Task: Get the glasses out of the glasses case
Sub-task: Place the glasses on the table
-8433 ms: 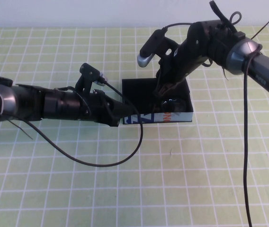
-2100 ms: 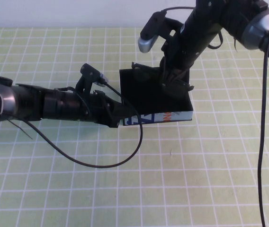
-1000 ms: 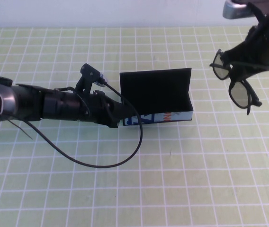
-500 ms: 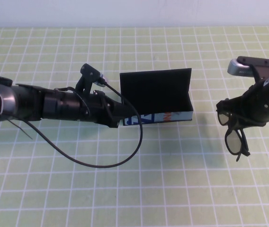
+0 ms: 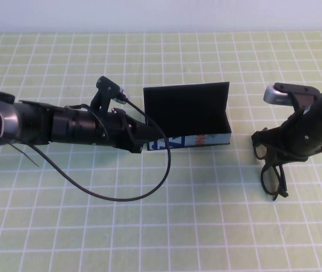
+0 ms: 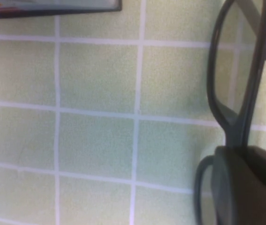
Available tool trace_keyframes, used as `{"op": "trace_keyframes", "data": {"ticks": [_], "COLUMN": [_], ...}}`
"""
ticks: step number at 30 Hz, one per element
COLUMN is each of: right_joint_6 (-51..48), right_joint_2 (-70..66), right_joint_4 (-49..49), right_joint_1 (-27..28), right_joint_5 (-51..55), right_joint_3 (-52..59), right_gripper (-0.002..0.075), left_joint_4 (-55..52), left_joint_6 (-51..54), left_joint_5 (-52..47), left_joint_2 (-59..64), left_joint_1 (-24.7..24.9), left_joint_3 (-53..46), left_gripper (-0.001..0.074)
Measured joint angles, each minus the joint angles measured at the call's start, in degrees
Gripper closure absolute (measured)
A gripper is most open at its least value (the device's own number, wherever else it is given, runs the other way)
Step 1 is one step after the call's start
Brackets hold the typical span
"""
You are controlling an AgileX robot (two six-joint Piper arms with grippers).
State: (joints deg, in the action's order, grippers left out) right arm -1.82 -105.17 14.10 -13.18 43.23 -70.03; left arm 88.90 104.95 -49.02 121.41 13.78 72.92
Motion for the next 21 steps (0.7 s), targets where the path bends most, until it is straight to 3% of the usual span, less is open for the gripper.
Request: {"op": "trace_keyframes", "data": {"ticks": [8, 18, 21], "right_joint_6": [0.00, 2.35, 2.80], "right_joint_2": [-0.99, -1.39, -1.39], "right_joint_4": [0.09, -4.79, -5.52], "right_joint_1": [0.00, 0.00, 0.00], "right_joint_5": [-0.20, 2.32, 5.79], "right_joint_3": [0.00, -1.60, -4.48], "right_gripper": [0.0671, 0.0420, 0.0378], "left_joint_4": [0.00, 0.00, -0.12], "left_joint_6": [0.00, -0.14, -0.14], "left_joint_5": [0.00, -0.12, -0.12], "left_joint_2": [0.00, 0.00, -0.10], "left_joint_1": [0.00, 0.00, 0.00], "left_joint_3": [0.00, 0.00, 0.00], "left_gripper": [0.0739, 0.0739, 0.0739]}}
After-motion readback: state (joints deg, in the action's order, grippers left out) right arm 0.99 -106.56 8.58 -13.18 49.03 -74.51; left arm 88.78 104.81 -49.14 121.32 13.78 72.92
